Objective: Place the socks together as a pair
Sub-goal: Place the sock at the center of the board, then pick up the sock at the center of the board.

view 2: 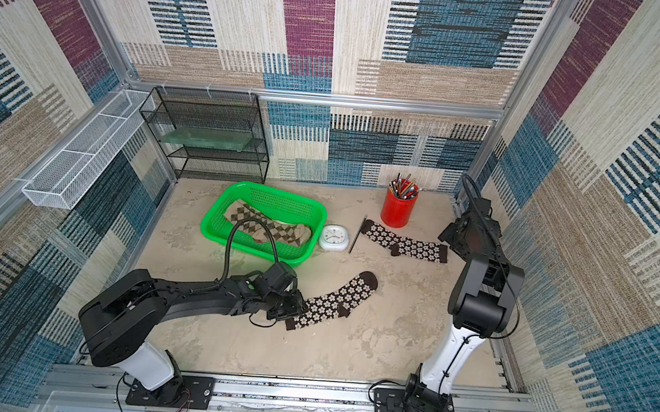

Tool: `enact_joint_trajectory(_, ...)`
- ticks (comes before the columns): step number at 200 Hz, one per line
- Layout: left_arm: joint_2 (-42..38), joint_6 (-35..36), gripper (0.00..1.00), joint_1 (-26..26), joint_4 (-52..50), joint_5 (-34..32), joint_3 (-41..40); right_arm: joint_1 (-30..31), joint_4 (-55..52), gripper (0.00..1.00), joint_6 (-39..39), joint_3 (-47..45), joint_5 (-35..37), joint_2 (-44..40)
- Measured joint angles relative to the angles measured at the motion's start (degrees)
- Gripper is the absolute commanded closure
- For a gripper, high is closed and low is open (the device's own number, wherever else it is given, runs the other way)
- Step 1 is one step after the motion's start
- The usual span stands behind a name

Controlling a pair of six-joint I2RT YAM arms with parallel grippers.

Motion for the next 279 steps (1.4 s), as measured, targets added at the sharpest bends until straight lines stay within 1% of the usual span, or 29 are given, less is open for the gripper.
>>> enact_joint_trajectory(39,-6.36,3.3,0.57,4.81,-4.24,-1.42,-4.24,-0.35,-0.09,0.33,-1.97,1.31,0.0,3.43)
enact_joint_trajectory(63,-8.35,6.43,0.57,6.01,-8.13,-2.21,-4.68,-0.66,-0.04,0.38,-2.82,1.09,0.02,4.81)
enact_joint_trajectory(75,-9.2,7.98,0.57,6.54,-10.01,-2.4,-4.74,-0.72,-0.13,0.42,-3.17,1.03,0.02,5.18)
enact_joint_trajectory(103,-12.15,11.26,0.57,7.32,-16.31,-3.02,-4.81,-0.68,-0.13,0.46,-3.8,1.57,0.0,6.82)
enact_joint_trajectory(110,-13.09,12.07,0.57,7.69,-17.55,-3.1,-4.9,-0.61,-0.13,0.49,-3.85,1.81,-0.02,7.23)
enact_joint_trajectory(147,-17.18,15.34,0.57,11.39,-22.25,-4.42,-6.93,-0.15,-0.11,0.57,-4.59,2.1,-0.66,8.5)
enact_joint_trajectory(194,-22.67,18.03,0.57,14.36,-25.38,-5.64,-7.39,0.09,1.01,0.79,-5.09,2.16,-0.5,9.42)
enact_joint_trajectory(211,-24.94,18.49,0.57,14.47,-26.77,-5.7,-6.69,0.09,1.84,0.86,-5.05,1.99,-0.72,9.46)
enact_joint_trajectory(230,-27.63,19.1,0.58,14.49,-28.57,-5.73,-5.03,0.46,3.13,0.91,-5.01,0.74,-1.07,8.61)
enact_joint_trajectory(253,-30.75,19.3,0.58,14.49,-30.49,-5.77,-3.43,1.38,2.25,0.94,-5.01,-1.92,-2.01,5.57)
enact_joint_trajectory(279,-33.79,19.28,0.58,14.49,-32.81,-5.77,-2.12,3.32,0.92,0.95,-5.03,-4.52,-1.92,-1.95)
